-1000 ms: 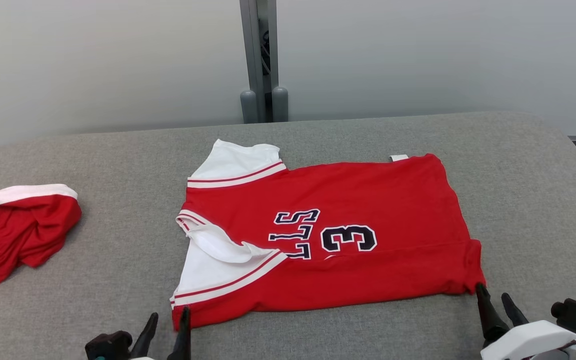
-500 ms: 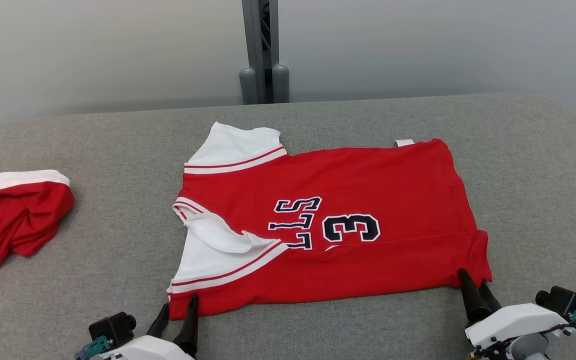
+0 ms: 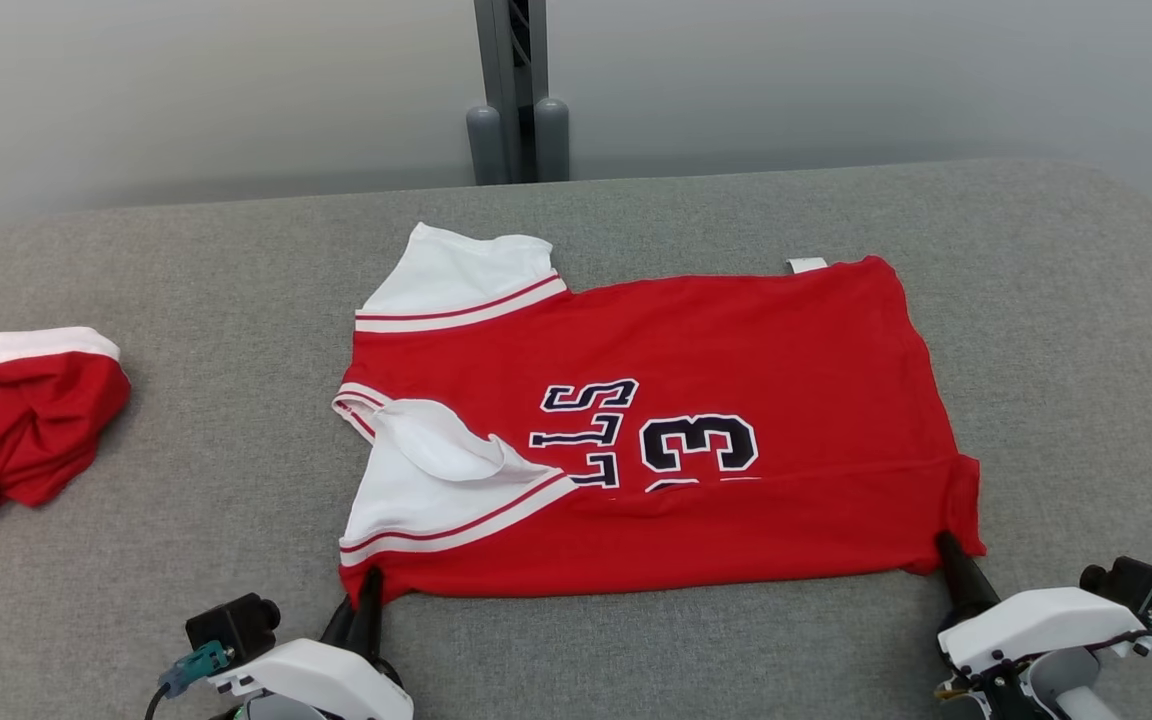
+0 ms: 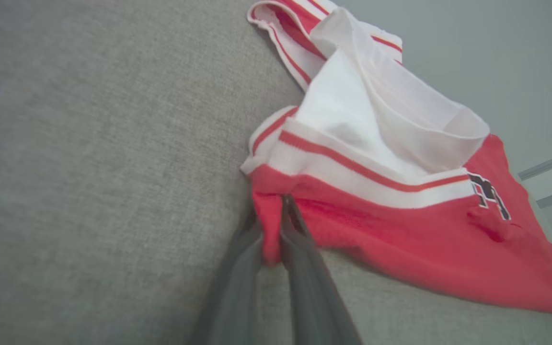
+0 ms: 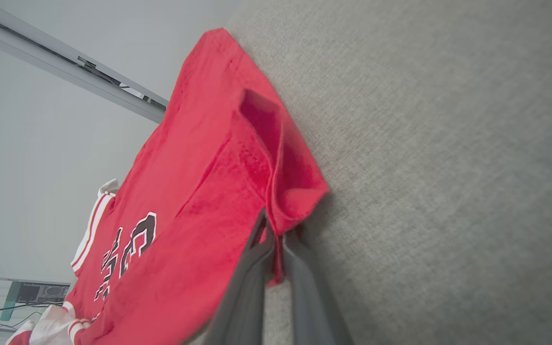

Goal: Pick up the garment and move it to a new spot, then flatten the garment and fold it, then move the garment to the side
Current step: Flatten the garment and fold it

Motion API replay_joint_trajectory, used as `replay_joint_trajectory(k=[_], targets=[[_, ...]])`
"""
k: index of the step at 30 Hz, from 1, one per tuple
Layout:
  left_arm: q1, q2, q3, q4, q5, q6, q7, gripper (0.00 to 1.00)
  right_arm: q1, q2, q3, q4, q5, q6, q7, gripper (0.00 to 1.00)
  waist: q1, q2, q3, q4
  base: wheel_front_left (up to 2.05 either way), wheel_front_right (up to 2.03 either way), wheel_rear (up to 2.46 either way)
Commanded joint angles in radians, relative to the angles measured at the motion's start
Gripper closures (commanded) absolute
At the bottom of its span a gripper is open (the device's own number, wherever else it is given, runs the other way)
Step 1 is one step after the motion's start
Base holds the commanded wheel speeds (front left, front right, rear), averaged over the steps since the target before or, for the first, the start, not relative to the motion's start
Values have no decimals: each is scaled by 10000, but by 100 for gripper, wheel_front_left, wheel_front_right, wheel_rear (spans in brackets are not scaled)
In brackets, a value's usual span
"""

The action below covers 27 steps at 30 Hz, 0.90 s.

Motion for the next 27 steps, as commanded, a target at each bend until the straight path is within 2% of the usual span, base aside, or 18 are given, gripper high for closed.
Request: replay_joint_trajectory(k=[1,14,16,19,21,23,24,27], targets=[[83,-142,-111,206,-21,-1,97,100,-39,-109,40,5,70,20,-32,100,0,-1,-5,5,0,0,0],[145,-27,573,266,220,216,-46,100,-4,-777,458,104,626,13,-143,100,0,-1,-379,194,0,0,0],[194,-33,653,210,269,214,-49,100,-1,-845,510,162,700,11,-156,94,0,-1,-452,216,0,0,0],[293,-25,754,146,303,219,-64,100,-42,-928,584,229,810,11,-154,95,0,-1,-527,237,0,0,0],[354,-24,809,127,333,225,-64,100,-80,-944,611,267,886,11,-167,88,0,-1,-568,242,0,0,0],[357,-22,850,114,348,229,-65,100,-116,-951,659,264,938,11,-171,94,0,-1,-602,244,0,0,0],[346,-21,871,106,354,230,-65,100,-122,-960,694,250,980,11,-165,100,0,-1,-619,245,0,0,0],[396,-18,921,105,395,232,-65,100,-85,-1015,787,267,1049,11,-174,100,0,-1,-682,252,0,0,0]])
